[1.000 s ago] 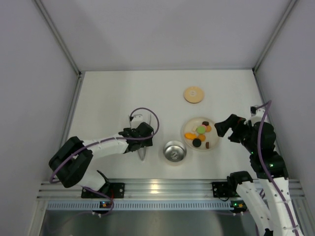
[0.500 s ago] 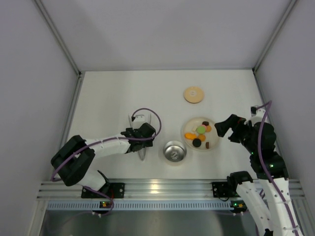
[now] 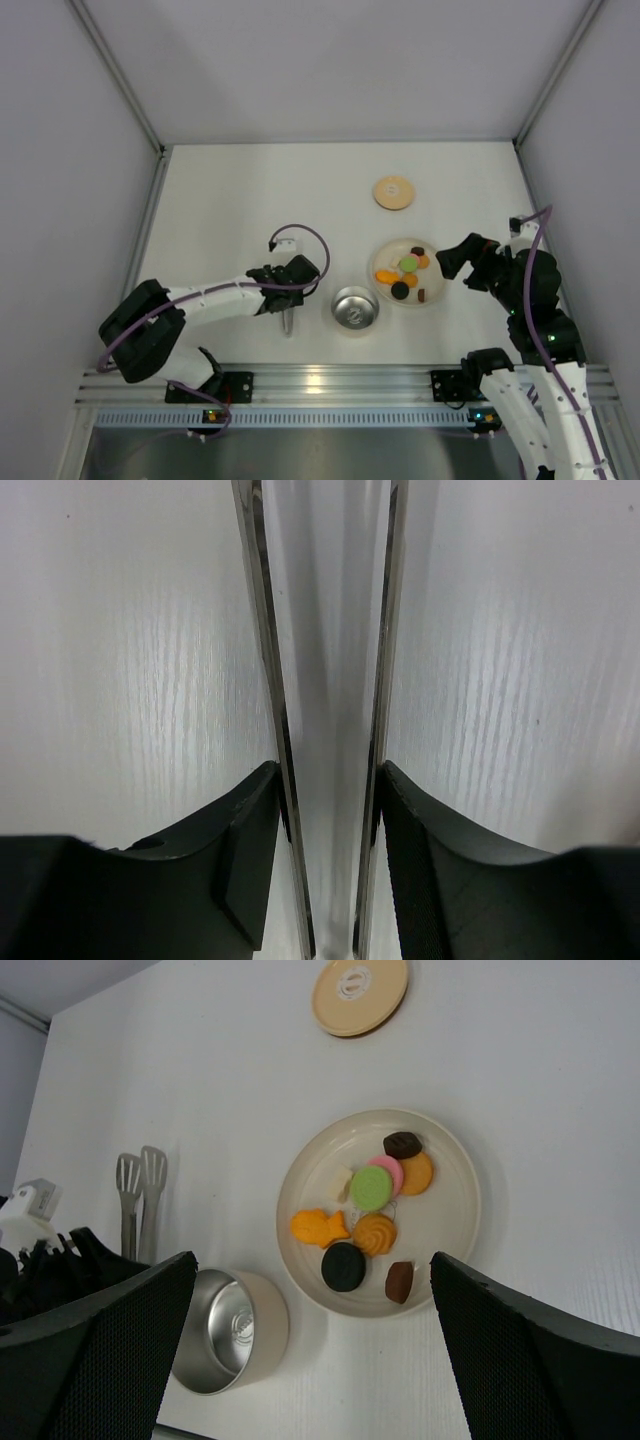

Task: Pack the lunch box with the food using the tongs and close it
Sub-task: Pick up the clamp at the center of the board.

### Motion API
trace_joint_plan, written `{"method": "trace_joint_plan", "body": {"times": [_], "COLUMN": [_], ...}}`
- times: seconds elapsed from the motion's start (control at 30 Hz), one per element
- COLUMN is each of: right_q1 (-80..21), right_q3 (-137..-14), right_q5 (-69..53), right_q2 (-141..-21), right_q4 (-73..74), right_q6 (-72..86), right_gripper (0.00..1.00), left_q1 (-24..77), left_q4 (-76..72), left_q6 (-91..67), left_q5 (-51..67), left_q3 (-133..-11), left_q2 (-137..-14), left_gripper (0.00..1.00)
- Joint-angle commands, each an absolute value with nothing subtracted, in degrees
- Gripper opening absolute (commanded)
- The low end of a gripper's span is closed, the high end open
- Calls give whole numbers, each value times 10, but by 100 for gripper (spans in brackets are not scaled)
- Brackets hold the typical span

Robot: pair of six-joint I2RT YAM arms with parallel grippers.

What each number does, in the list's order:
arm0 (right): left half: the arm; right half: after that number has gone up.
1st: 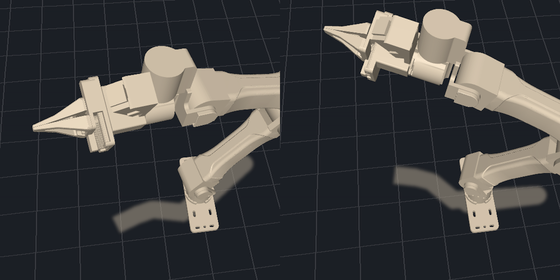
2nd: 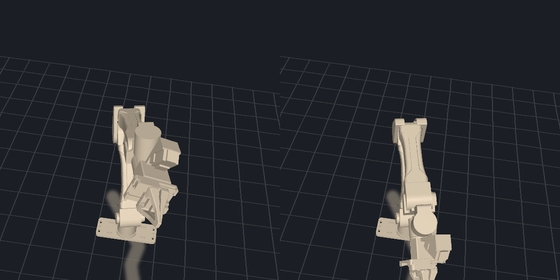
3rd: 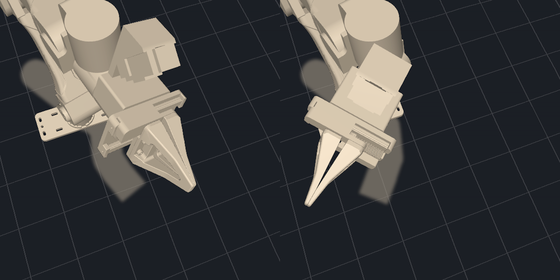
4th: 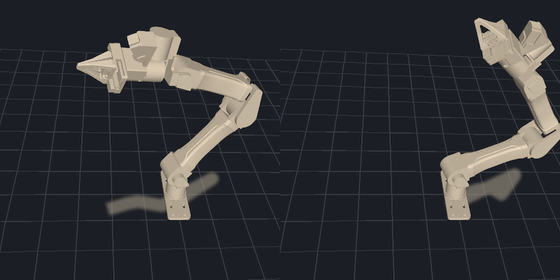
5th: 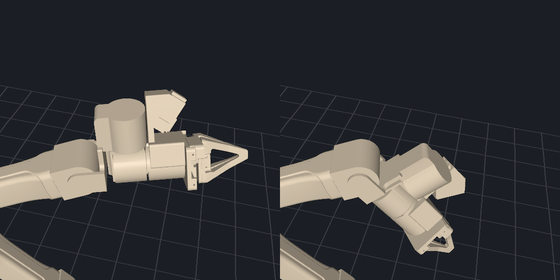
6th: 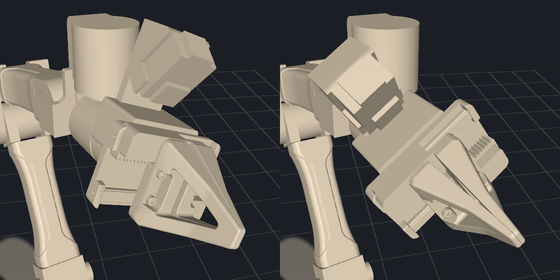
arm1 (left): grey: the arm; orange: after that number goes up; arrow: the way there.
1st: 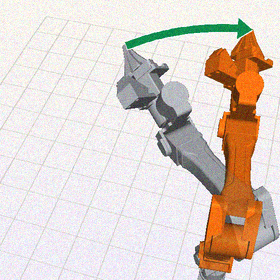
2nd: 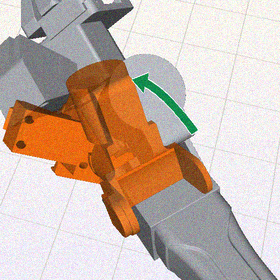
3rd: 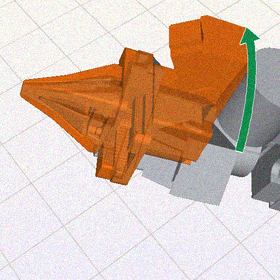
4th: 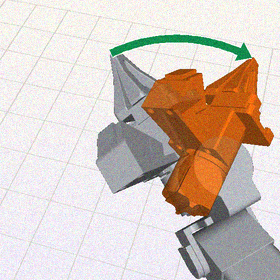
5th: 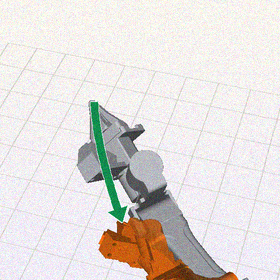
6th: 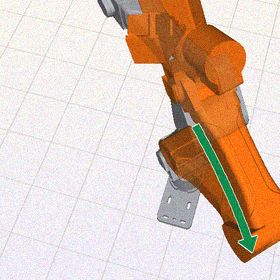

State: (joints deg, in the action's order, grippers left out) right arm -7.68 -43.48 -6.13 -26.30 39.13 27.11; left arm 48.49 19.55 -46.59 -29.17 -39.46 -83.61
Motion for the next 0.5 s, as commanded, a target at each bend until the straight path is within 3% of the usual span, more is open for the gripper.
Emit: {"method": "trace_joint_plan", "body": {"times": [0.0,0.47], "right_q1": [-69,-70], "right_q3": [-439,-446], "right_q5": [-62,-69], "right_q2": [-259,-262], "right_q4": [380,378], "right_q6": [271,272], "right_gripper": [99,99], "left_q1": [510,552], "left_q4": [299,468], "left_q6": [-479,-442], "left_q5": [-292,-322], "left_q3": [-442,-623], "left_q2": [-776,-708], "left_gripper": [48,49]}}
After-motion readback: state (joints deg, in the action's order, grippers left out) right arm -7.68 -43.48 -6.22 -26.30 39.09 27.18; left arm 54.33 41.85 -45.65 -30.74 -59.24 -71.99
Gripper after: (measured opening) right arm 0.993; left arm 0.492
